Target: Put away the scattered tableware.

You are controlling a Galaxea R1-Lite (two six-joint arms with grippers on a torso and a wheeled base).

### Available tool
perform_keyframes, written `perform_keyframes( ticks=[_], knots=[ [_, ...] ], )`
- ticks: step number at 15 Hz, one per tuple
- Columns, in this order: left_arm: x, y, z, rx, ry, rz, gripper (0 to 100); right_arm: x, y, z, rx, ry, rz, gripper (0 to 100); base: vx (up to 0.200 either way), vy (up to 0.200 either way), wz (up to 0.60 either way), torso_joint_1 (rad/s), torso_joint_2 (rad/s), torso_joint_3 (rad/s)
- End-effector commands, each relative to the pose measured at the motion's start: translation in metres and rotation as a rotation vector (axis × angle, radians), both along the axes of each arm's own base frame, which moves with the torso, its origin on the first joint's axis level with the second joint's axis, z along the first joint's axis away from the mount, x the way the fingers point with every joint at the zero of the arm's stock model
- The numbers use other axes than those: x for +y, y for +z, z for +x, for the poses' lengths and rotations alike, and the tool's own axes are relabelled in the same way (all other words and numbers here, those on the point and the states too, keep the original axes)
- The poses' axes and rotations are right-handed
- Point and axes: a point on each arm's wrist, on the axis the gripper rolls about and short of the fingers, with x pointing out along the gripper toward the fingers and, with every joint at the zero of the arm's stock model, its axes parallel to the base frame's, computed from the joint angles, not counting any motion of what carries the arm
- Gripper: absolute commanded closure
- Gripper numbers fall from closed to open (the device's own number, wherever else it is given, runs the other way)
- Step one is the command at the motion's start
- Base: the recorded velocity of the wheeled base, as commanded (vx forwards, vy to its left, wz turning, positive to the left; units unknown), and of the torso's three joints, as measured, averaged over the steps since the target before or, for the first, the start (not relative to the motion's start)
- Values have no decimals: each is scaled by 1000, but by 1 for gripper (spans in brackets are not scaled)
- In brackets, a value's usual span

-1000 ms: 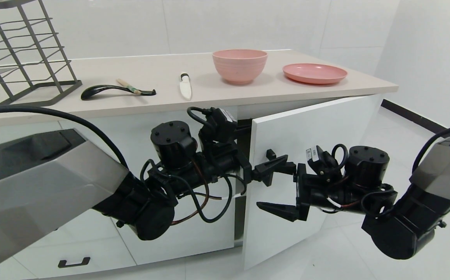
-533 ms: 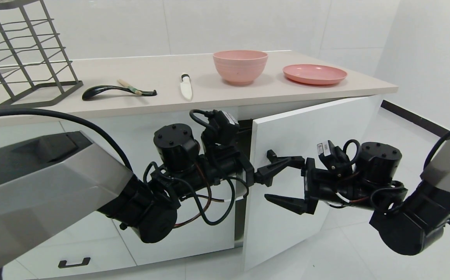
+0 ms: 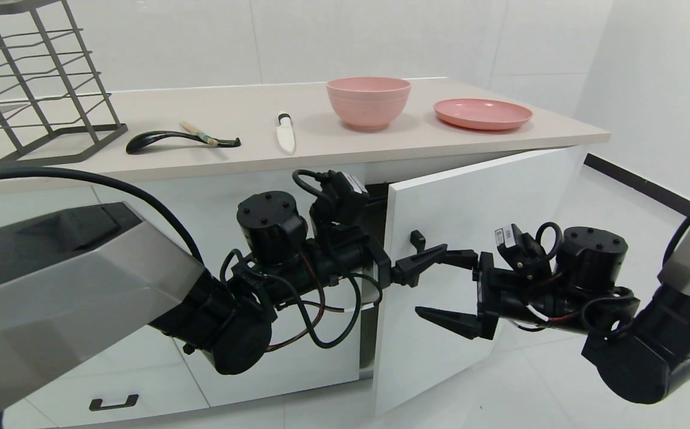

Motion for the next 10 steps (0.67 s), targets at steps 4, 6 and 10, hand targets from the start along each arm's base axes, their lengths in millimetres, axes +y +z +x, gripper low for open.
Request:
perform_keyframes(
  ticks=[4,6,10],
  knots=[
    [0,0,1,4,41,-1,0,-23,21,-56,18,-94,-25,0,0,0,0,0,0,0],
    [-1,-2,2,8,48,3,0,-32,30,-80,11,-119,-27,0,0,0,0,0,0,0],
    [-7,-11,0,22,53,16,0,-51,50,-108,-65,-173,2,0,0,0,0,0,0,0]
  ],
)
